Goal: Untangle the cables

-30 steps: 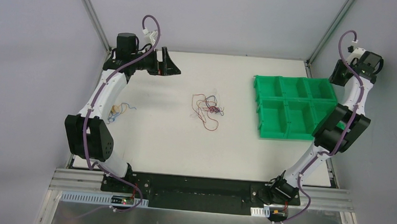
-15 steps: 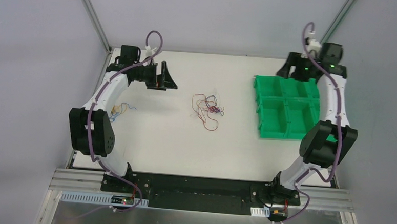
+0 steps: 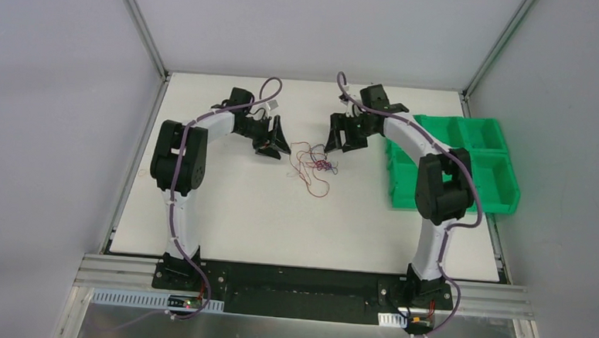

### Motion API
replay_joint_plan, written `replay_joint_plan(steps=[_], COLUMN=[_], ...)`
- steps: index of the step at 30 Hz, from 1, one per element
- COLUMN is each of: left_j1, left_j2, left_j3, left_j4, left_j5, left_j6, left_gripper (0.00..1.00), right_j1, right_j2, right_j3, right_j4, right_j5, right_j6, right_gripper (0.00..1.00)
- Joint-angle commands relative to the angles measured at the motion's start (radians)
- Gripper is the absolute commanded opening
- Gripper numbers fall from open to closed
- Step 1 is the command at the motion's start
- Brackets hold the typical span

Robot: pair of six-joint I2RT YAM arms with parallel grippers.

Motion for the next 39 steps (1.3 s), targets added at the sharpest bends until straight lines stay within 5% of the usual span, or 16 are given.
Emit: replay_joint_plan(steps=[1, 5, 10, 11, 18, 24, 31, 39], left_j1=[-0.026, -0.035, -0.038, -0.037, 0.005, 0.069, 0.185, 0.238], left_j2=[0.051, 0.092, 0.054, 0.019, -0.36, -0.539, -0.519, -0.425], left_j3=[0.037, -0.001, -0.048, -0.06, -0.101, 0.03, 0.396, 0.855], left_j4=[0.175, 0.381, 0.572, 0.599, 0.622, 0.676, 0.817, 0.706], left_j5=[0.012, 0.035, 0.117, 0.14, 0.221, 0.271, 0.197, 0.083], left_j6=[-0.145, -0.286, -0.438, -0.452, -0.481, -0.577, -0.776, -0.677], left_gripper=[0.6, 0.5, 0.02, 0.0, 0.0, 0.0, 0.0, 0.0], right_j1=[0.039, 0.073, 0.096, 0.099, 0.099, 0.106, 0.124, 0.151], right_j2=[0.09, 0.147, 0.204, 0.212, 0.227, 0.22, 0.206, 0.222], right_j3=[0.108, 0.139, 0.141, 0.142, 0.135, 0.112, 0.088, 0.094], right_j4=[0.085, 0.105, 0.133, 0.135, 0.13, 0.111, 0.107, 0.105], right_j5=[0.091, 0.133, 0.231, 0.253, 0.341, 0.346, 0.355, 0.368], right_j6=[0.058, 0.052, 0.04, 0.037, -0.013, -0.036, -0.057, -0.073], right_gripper=[0.75, 0.74, 0.63, 0.58, 0.43, 0.32, 0.27, 0.26])
